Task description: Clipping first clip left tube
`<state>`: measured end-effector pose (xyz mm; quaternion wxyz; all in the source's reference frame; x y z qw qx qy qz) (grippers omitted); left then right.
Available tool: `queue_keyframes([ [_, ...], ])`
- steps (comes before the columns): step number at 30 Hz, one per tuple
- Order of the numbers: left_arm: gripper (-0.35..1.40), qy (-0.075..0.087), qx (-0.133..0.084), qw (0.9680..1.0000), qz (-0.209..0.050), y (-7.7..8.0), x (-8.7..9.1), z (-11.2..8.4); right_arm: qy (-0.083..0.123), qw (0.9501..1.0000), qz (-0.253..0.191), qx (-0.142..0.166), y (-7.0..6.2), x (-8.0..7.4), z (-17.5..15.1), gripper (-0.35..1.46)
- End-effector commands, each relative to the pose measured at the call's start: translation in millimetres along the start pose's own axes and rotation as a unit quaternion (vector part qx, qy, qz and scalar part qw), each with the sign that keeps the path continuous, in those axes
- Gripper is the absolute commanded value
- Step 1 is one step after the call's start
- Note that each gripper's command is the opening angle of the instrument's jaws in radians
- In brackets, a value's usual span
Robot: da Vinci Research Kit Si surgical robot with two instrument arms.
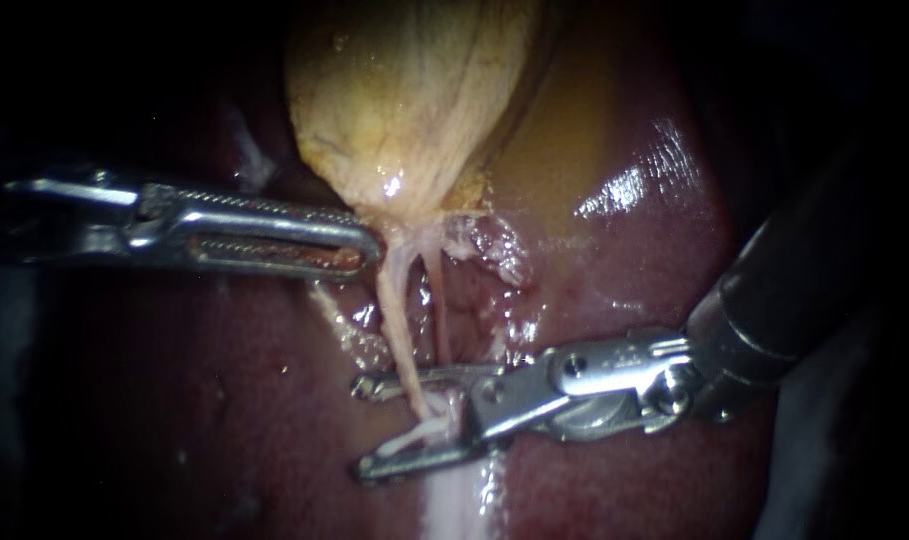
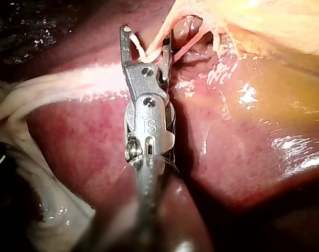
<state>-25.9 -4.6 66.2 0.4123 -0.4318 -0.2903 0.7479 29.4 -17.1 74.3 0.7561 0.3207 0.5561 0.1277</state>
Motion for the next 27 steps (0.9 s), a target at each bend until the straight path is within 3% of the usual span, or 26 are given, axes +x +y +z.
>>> queue_keyframes([
  [1, -0.35, 0.0, 0.0, 1.0, 0.0, 0.0, 0.0, 0.0, 0.0, 1.0, 0.003, 0.0, -0.1, 0.0, -0.1, 0.15],
  [9, -0.35, 0.0, 0.0, 1.0, 0.0, 0.0, 0.0, 0.0, -0.005, 1.0, 0.006, 0.0, 0.2, -0.2, -0.4, -0.14],
  [12, -0.35, 0.0, 0.0, 1.0, 0.0, 0.0, 0.0, 0.0, -0.013, 0.9999, 0.01, -0.001, 0.2, -0.3, -0.5, -0.35],
  [20, -0.35, 0.0, 0.0, 1.0, 0.0, -0.1, 0.0, 0.0, -0.031, 0.9992, 0.026, -0.002, 0.0, -0.3, -0.8, -0.35],
  [27, -0.35, 0.0, 0.0, 1.0, 0.0, -0.1, 0.0, 0.0, -0.031, 0.9992, 0.026, -0.002, 0.0, -0.4, -0.8, -0.35],
])
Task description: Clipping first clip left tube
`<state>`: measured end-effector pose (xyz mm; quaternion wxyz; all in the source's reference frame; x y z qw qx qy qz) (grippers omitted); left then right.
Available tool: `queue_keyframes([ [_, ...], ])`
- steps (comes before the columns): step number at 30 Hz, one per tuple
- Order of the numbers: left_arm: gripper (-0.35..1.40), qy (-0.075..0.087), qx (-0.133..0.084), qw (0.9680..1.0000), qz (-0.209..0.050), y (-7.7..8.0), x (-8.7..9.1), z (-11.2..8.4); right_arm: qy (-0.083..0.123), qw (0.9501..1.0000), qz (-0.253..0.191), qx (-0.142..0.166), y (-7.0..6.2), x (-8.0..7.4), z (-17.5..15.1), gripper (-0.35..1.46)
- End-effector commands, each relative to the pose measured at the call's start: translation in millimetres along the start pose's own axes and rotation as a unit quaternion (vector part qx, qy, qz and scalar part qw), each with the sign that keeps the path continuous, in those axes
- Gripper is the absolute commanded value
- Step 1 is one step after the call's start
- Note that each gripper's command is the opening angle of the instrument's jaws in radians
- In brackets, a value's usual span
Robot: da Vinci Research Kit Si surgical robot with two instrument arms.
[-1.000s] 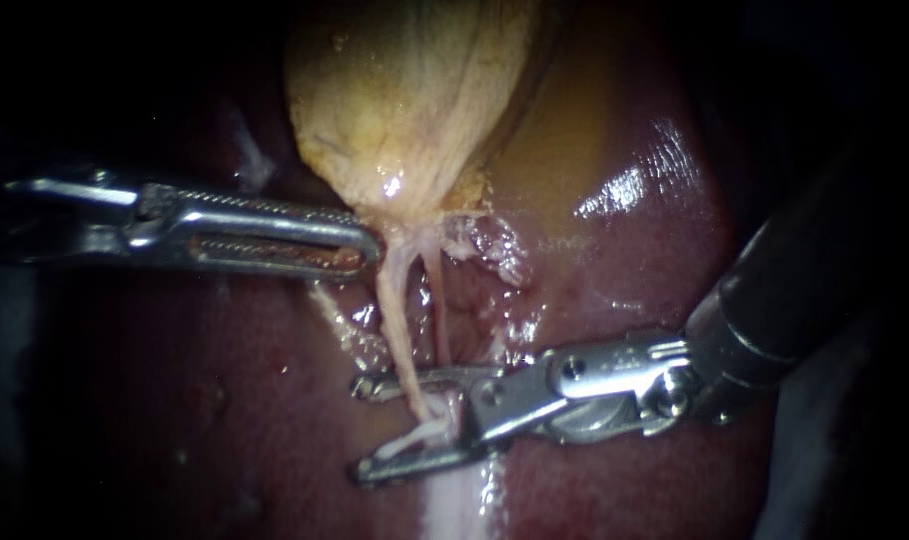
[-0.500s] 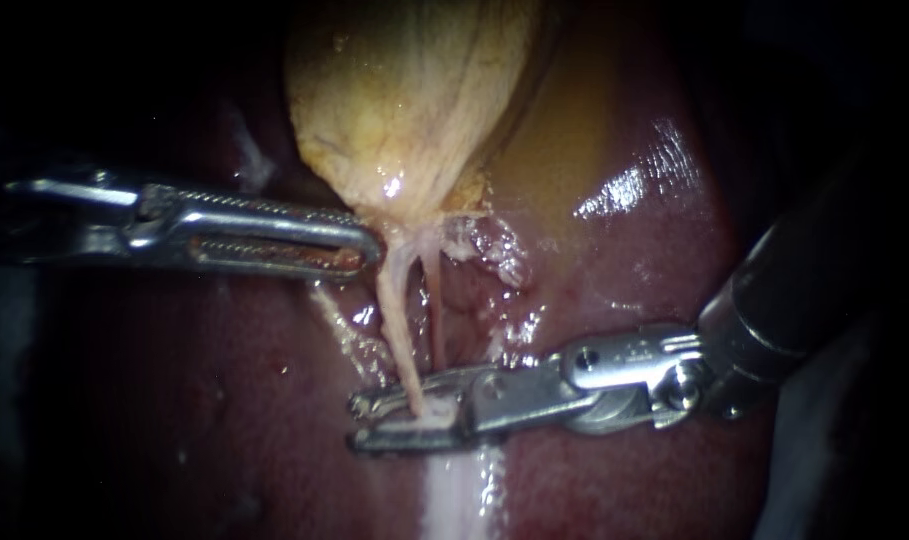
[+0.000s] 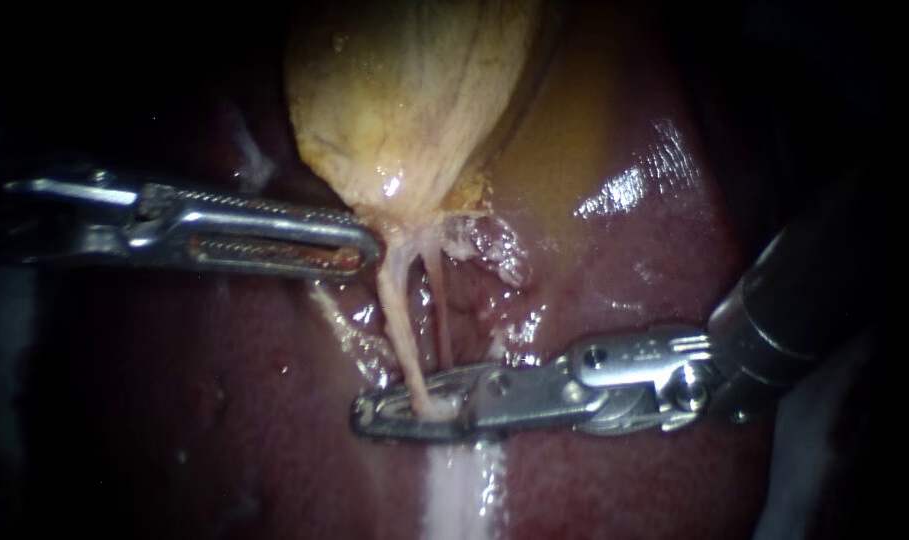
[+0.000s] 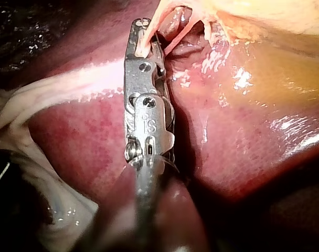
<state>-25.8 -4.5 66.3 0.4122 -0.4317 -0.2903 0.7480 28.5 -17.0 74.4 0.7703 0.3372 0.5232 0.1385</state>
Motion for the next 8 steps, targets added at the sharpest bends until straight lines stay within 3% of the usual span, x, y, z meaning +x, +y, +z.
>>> queue_keyframes([
  [1, -0.35, 0.0, -0.001, 1.0, 0.0, 0.0, 0.0, 0.0, 0.0, 1.0, 0.0, 0.0, 0.1, -0.1, 0.0, -0.35],
  [8, -0.35, 0.0, -0.001, 1.0, 0.0, -0.1, 0.0, 0.1, 0.0, 1.0, 0.003, 0.0, 0.2, -0.1, -0.1, -0.35],
])
